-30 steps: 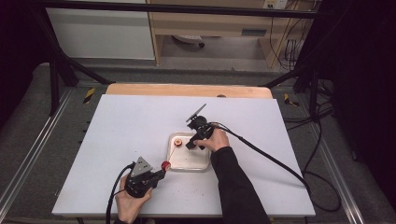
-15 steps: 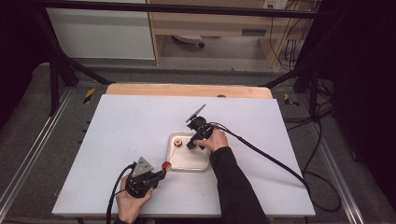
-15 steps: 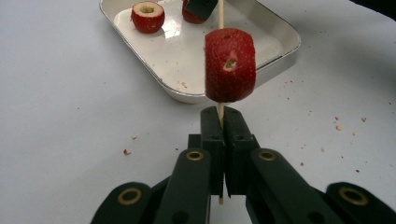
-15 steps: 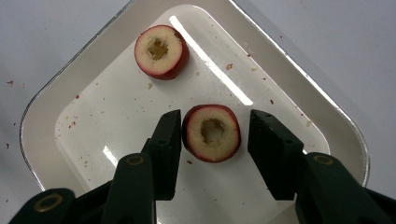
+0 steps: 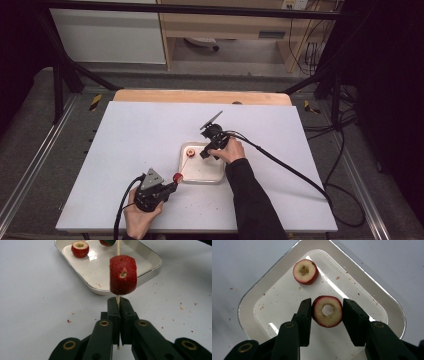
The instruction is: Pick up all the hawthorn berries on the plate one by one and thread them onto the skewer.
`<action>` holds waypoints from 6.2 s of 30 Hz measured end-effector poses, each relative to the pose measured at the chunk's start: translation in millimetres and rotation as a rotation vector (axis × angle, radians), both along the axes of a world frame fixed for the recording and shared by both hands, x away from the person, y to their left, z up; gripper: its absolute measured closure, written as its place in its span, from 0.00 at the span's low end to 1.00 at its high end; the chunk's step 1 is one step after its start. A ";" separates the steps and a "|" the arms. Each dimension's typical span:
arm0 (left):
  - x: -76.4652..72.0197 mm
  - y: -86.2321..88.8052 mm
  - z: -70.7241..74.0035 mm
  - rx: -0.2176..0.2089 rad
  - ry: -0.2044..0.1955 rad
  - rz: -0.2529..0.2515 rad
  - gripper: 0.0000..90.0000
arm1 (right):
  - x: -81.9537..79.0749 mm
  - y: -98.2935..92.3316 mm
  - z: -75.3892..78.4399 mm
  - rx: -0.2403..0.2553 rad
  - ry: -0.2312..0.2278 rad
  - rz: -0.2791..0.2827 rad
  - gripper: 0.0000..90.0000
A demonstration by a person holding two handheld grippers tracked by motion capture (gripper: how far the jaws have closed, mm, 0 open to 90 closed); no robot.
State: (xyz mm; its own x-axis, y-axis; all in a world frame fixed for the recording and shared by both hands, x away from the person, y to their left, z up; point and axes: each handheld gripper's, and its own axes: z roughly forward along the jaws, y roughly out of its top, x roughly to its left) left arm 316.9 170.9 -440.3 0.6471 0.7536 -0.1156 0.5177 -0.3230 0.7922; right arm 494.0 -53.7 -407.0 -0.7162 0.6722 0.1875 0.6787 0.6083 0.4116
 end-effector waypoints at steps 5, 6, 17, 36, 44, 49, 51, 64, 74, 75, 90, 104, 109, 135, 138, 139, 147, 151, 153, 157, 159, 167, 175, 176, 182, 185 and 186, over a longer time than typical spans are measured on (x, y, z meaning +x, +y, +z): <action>0.0 -1.9 -0.1 -0.001 0.001 -0.002 0.98 | -10.4 -2.5 6.2 0.027 -0.016 -0.002 0.67; 0.0 -2.1 -0.3 0.000 0.002 -0.002 0.98 | -12.6 -3.1 7.3 0.035 -0.020 -0.006 0.67; -0.9 -8.9 -0.4 0.005 -0.002 -0.014 0.98 | -35.6 -23.3 14.0 0.156 -0.067 -0.053 0.67; -3.3 -27.0 1.8 0.011 -0.015 -0.040 0.98 | -72.1 -66.9 5.1 0.529 -0.163 -0.209 0.67; -5.6 -34.7 1.7 0.007 -0.016 -0.034 0.98 | -81.5 -71.7 0.2 0.645 -0.197 -0.272 0.67; -8.1 -38.6 1.6 0.003 -0.015 -0.031 0.98 | -85.0 -71.8 -2.2 0.681 -0.213 -0.292 0.67; -9.2 -40.0 1.1 -0.003 -0.010 -0.024 0.98 | -85.7 -72.4 -2.4 0.701 -0.219 -0.308 0.68; -9.9 -58.8 -5.3 -0.058 0.037 0.008 0.98 | -89.6 -77.5 2.1 0.825 -0.299 -0.393 0.68; -7.0 -74.4 -1.8 -0.133 0.067 0.029 0.98 | -93.3 -75.5 3.9 0.896 -0.356 -0.418 0.67; -6.7 -74.5 -1.3 -0.137 0.065 0.033 0.98 | -93.3 -75.3 3.4 0.899 -0.358 -0.415 0.68; -4.1 -74.4 -0.8 -0.164 0.066 0.059 0.98 | -97.5 -70.9 -0.1 0.930 -0.357 -0.422 0.68; -3.0 -74.1 -0.3 -0.180 0.076 0.067 0.98 | -98.2 -69.1 -3.3 0.931 -0.354 -0.410 0.68; -1.5 -75.7 -1.7 -0.192 0.089 0.075 0.98 | -99.8 -67.5 -5.2 0.926 -0.350 -0.413 0.68; -1.9 -75.3 -2.4 -0.249 0.111 0.072 0.98 | -103.6 -75.2 2.5 0.900 -0.343 -0.373 0.68; -2.2 -78.2 1.0 -0.280 0.101 0.075 0.98 | -103.5 -74.2 1.0 0.898 -0.343 -0.367 0.68; -2.6 -79.7 2.5 -0.273 0.095 0.072 0.98 | -104.2 -72.9 -0.6 0.897 -0.343 -0.374 0.68; 5.1 -77.9 3.4 -0.256 0.094 0.084 0.98 | -109.7 -67.7 -7.7 0.895 -0.318 -0.344 0.68; 7.6 -77.0 4.3 -0.260 0.076 0.083 0.98 | -112.1 -67.4 -8.2 0.881 -0.301 -0.335 0.68; 9.1 -77.6 6.6 -0.247 0.072 0.083 0.98 | -113.7 -65.8 -11.1 0.872 -0.284 -0.322 0.68; 11.3 -77.9 5.8 -0.234 0.067 0.075 0.98 | -116.4 -64.5 -13.3 0.863 -0.291 -0.317 0.68; 12.0 -77.7 5.2 -0.226 0.065 0.066 0.98 | -116.8 -64.7 -13.1 0.857 -0.288 -0.316 0.68; 12.4 -76.5 2.5 -0.201 0.041 0.037 0.98 | -117.8 -65.6 -12.8 0.834 -0.283 -0.299 0.67; 12.0 -66.3 3.5 -0.153 0.021 0.027 0.98 | -116.2 -75.0 -3.0 0.768 -0.325 -0.272 0.38; 11.9 -64.1 3.3 -0.147 0.021 0.025 0.98 | -115.4 -76.5 -2.5 0.751 -0.334 -0.267 0.34; 8.9 -51.8 3.3 -0.116 0.003 0.007 0.98 | -107.4 -81.9 -2.5 0.652 -0.320 -0.223 0.13; 6.6 -45.2 4.9 -0.115 -0.003 0.006 0.98 | -102.4 -84.3 -4.3 0.583 -0.304 -0.198 0.08; 6.0 -42.5 5.8 -0.108 -0.007 0.003 0.98 | -101.2 -85.2 -4.6 0.561 -0.300 -0.190 0.08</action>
